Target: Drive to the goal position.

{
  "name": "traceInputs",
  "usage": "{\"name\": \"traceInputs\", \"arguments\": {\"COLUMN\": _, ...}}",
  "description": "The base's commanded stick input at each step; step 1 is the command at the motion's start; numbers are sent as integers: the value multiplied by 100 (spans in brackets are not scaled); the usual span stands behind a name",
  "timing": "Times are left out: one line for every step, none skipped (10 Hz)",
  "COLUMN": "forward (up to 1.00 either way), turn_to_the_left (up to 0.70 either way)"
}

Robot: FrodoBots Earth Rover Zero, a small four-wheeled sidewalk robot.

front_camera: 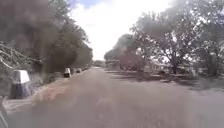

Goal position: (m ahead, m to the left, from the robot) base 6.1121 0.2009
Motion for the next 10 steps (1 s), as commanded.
{"name": "traceInputs", "arguments": {"forward": 70, "turn_to_the_left": 0}}
{"name": "traceInputs", "arguments": {"forward": 70, "turn_to_the_left": 0}}
{"name": "traceInputs", "arguments": {"forward": 70, "turn_to_the_left": 9}}
{"name": "traceInputs", "arguments": {"forward": 70, "turn_to_the_left": 25}}
{"name": "traceInputs", "arguments": {"forward": 70, "turn_to_the_left": 29}}
{"name": "traceInputs", "arguments": {"forward": 70, "turn_to_the_left": 13}}
{"name": "traceInputs", "arguments": {"forward": 70, "turn_to_the_left": 0}}
{"name": "traceInputs", "arguments": {"forward": 70, "turn_to_the_left": 0}}
{"name": "traceInputs", "arguments": {"forward": 70, "turn_to_the_left": 0}}
{"name": "traceInputs", "arguments": {"forward": 70, "turn_to_the_left": 0}}
